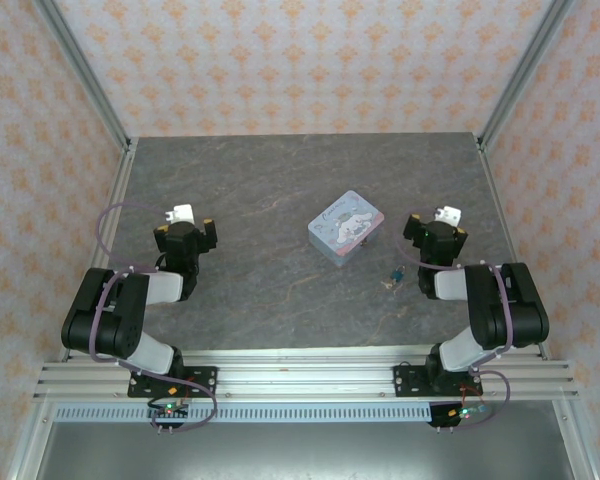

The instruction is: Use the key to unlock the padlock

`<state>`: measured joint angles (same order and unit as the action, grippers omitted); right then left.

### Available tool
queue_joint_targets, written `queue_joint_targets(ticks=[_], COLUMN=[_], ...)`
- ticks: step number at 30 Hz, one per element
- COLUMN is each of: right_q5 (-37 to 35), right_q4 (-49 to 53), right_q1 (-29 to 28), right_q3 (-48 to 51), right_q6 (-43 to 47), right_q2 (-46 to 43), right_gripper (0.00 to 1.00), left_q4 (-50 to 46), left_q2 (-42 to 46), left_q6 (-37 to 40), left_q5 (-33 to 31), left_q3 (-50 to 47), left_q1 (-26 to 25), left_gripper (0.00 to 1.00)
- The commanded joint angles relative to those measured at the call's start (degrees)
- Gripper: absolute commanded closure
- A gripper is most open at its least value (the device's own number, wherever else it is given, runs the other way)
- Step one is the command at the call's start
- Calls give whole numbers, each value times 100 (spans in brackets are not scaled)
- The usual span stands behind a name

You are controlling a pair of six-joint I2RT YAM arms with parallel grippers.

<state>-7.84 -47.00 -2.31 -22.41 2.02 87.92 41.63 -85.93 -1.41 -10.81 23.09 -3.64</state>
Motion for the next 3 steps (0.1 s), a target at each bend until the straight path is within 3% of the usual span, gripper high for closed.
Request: queue_joint_targets(ticks=[1,3], right_q5=[130,133], right_q4=[48,29], right_q1=[-7,-7], right_q3=[-85,-61], right_q6=[0,4], right_q2=[-42,-49], right_gripper=[1,1], left_q4=[197,196], left_q2=[15,15], left_q6=[84,83], left_q5=[19,24], left_q3=[81,81], left_q1=[28,27], left_gripper=[0,0])
